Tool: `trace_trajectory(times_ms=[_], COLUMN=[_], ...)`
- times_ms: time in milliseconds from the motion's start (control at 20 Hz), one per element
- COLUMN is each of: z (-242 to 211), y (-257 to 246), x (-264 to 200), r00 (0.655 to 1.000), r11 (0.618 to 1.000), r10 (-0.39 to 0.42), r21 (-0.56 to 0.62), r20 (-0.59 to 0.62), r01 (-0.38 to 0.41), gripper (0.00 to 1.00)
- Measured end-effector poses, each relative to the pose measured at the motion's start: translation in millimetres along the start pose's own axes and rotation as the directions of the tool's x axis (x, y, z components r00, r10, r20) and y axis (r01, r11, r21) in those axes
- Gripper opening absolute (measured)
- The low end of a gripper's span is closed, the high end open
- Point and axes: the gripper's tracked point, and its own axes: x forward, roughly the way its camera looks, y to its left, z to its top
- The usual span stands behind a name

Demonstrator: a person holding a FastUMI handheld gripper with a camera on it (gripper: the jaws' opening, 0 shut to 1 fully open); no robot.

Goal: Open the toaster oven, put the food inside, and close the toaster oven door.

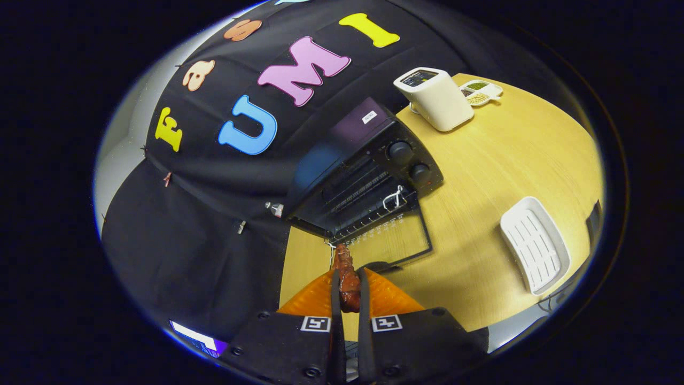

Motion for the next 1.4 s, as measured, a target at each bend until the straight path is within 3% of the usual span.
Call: trace_trajectory(times_ms=[550,750,950,1150,1400], z=[38,58,49,55,61], y=[13,9,-1,4,-15], x=[133,154,175,192,207], r00=[0.982,0.959,0.952,0.940,0.936], r11=[0.995,0.995,0.998,0.997,0.999], r10=[0.049,0.042,0.020,0.030,-0.031], r21=[0.078,0.073,0.047,0.059,0.021], r20=[0.184,0.281,0.305,0.339,0.352], r01=[-0.064,-0.065,-0.036,-0.054,0.026], gripper=[0.13,0.13,0.13,0.13,0.14])
